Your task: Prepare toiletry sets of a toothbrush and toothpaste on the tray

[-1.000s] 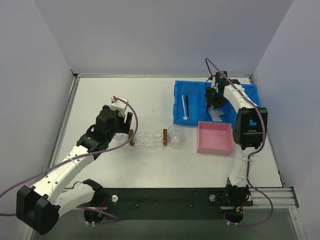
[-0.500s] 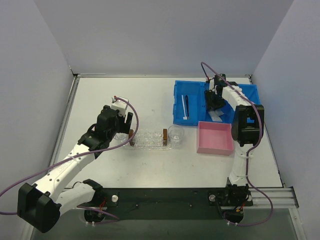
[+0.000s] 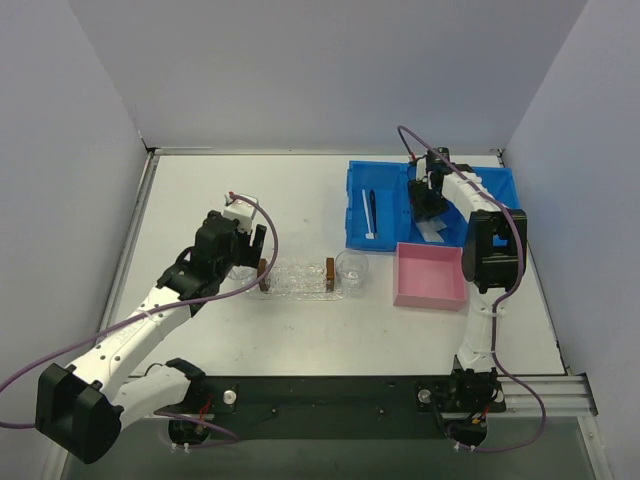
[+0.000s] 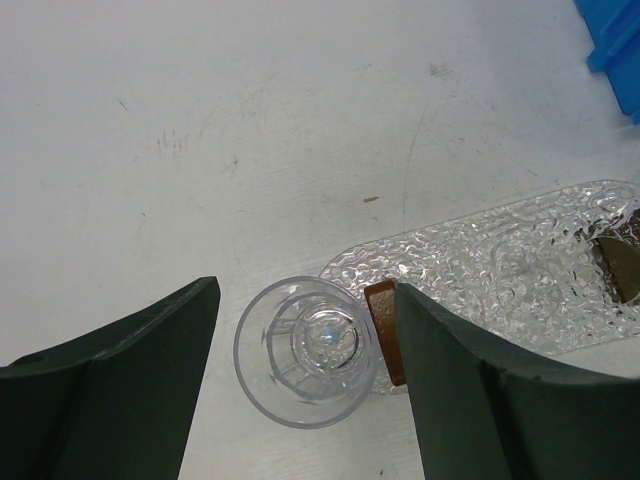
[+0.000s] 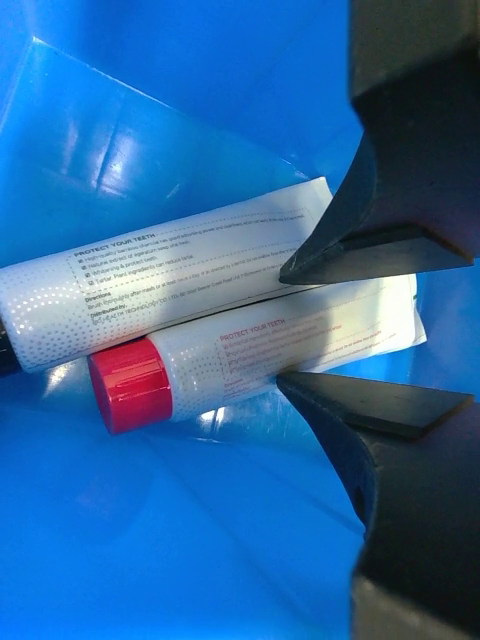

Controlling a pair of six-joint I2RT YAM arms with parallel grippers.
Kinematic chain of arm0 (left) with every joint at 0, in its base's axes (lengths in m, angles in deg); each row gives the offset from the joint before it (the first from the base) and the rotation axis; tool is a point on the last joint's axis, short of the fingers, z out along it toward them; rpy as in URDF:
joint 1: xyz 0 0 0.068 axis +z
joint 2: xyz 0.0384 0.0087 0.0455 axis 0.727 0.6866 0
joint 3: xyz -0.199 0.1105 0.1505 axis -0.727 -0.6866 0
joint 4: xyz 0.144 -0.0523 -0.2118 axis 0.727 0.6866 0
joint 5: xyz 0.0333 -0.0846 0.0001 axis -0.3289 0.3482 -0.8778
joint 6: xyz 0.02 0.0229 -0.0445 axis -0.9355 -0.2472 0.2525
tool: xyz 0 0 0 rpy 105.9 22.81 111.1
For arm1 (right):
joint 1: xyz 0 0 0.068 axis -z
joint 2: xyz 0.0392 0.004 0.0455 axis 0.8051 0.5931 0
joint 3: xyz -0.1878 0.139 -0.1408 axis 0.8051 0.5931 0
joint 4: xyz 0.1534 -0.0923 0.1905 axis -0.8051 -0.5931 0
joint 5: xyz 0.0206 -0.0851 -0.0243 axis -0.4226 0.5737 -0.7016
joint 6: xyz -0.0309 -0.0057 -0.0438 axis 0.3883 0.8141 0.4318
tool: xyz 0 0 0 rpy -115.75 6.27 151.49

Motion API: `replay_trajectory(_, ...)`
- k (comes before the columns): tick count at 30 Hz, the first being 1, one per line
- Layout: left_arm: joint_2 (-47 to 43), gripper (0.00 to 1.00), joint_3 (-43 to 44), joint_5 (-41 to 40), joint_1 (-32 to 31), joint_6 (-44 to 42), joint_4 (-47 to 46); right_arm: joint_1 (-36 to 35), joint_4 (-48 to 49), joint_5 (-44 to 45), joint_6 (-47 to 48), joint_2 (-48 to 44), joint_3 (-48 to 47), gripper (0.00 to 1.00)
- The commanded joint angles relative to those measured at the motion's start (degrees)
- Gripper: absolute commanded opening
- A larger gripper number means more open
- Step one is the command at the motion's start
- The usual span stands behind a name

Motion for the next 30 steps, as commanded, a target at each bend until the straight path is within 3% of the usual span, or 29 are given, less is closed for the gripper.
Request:
replay_trajectory(1,0.1,0.81,1.3,1.2,0.6,-0.2,-2.6,-1.2,-1.3,1.2,2.4,1.3,1.4,0.36)
replay_trajectory(25,-0.4,0.81,1.3,1.9,0.6,0.0,-2.6,-0.8,-10.4,2.5,0.1,2.9,0.2,0.34)
replay_trajectory(30,-0.8,0.81,1.3,1.3,0.6,0.0,-2.6,-0.7,-10.5,2.9,-0.8,2.7,0.6,0.24)
